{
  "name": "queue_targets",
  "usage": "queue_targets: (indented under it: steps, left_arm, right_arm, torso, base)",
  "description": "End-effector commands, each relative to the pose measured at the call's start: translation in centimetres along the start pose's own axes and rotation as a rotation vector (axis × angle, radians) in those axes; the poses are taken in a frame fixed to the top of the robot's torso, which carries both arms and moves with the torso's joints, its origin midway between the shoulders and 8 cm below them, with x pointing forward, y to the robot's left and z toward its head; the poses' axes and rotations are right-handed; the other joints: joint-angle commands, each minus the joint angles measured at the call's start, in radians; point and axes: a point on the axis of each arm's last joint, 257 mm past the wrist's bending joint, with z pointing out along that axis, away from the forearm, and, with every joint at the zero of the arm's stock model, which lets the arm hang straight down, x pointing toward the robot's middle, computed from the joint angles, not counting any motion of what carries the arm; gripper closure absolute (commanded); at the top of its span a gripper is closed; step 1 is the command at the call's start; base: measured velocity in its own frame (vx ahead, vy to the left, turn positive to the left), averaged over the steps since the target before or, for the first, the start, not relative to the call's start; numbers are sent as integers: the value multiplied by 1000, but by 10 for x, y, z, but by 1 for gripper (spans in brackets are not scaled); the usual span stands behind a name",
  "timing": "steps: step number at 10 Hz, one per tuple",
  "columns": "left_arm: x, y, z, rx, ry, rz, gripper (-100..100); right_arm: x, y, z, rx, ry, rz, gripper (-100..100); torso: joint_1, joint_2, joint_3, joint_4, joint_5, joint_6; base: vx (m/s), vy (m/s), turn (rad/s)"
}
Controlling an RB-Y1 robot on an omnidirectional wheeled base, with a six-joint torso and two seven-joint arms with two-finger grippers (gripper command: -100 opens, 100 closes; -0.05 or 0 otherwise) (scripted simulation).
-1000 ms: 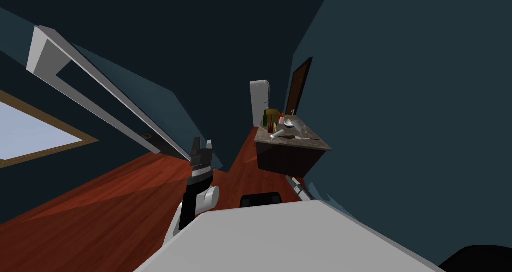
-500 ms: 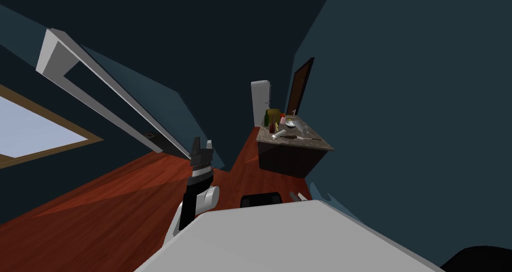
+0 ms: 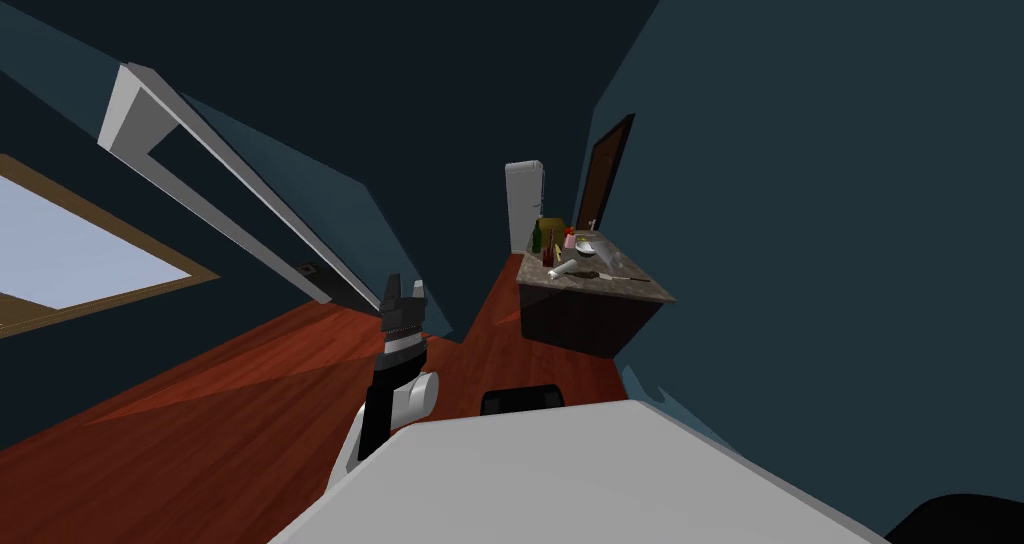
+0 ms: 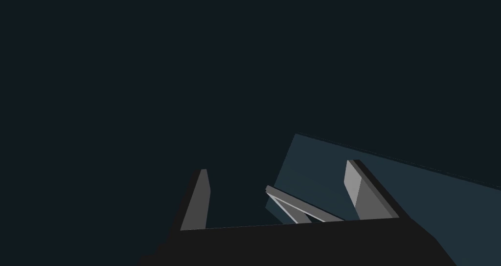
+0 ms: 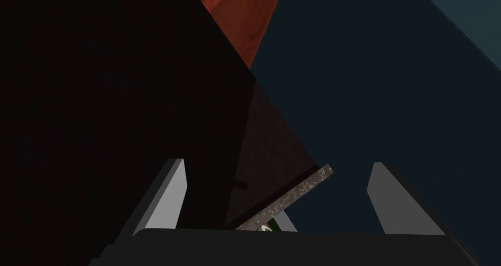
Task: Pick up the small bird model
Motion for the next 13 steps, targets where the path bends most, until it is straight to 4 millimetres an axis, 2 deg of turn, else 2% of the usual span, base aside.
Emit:
queue_targets:
  steps: [1, 2, 3, 4, 6, 7, 8, 9, 10, 11, 12, 13]
  left_arm:
    - [0, 0, 0, 0, 0, 0, 0]
    - [0, 0, 0, 0, 0, 0, 0]
    - [0, 0, 0, 0, 0, 0, 0]
    - [0, 0, 0, 0, 0, 0, 0]
    - [0, 0, 0, 0, 0, 0, 0]
    - [0, 0, 0, 0, 0, 0, 0]
    - [0, 0, 0, 0, 0, 0, 0]
    - [0, 0, 0, 0, 0, 0, 0]
    - [0, 0, 0, 0, 0, 0, 0]
    - [0, 0, 0, 0, 0, 0, 0]
    - [0, 0, 0, 0, 0, 0, 0]
    - [0, 0, 0, 0, 0, 0, 0]
  right_arm:
    - [34, -22, -24, 40, 103, -39, -100]
    - [40, -36, -34, 60, 138, -56, -100]
    - [40, -38, -35, 60, 143, -62, -100]
    - [68, -57, -61, 91, 237, -101, -100]
    - [69, -65, -68, 101, 258, -115, -100]
    - [90, -82, -96, 121, 347, -158, -100]
    - [93, -93, -106, 139, 372, -168, -100]
    - [93, -93, -106, 139, 372, -168, -100]
    - [105, -107, -132, 145, 454, -219, -100]
    - [110, -120, -145, 171, 481, -222, -100]
    - [110, -121, -145, 173, 482, -221, -100]
    - [123, -139, -177, 195, 567, -259, -100]
  torso:
    - [0, 0, 0, 0, 0, 0]
    - [0, -1, 0, 0, 0, 0]
    - [0, -1, -1, 0, 0, 0]
    - [-1, 0, 0, 0, 0, 0]
    - [-1, -2, -1, 0, 0, 0]
    - [-1, -1, 0, 0, 0, 0]
    - [0, -2, -1, 0, 0, 0]
    - [0, -2, -1, 0, 0, 0]
    - [-1, -1, -1, 0, 0, 0]
    - [-1, -2, -1, 0, 0, -1]
    - [0, -2, -1, 0, 0, 0]
    - [-1, -1, -1, 0, -1, 0]
  base:
    - [30, 55, 52]
    - [27, 50, 34]
    - [9, 19, -5]
    - [30, 36, 68]
    - [24, 32, 20]
    - [40, 49, 83]
    - [41, 46, 38]
    - [14, 18, -6]
    - [41, 41, 91]
    - [44, 46, 54]
    - [20, 20, -12]
    - [58, 39, 87]
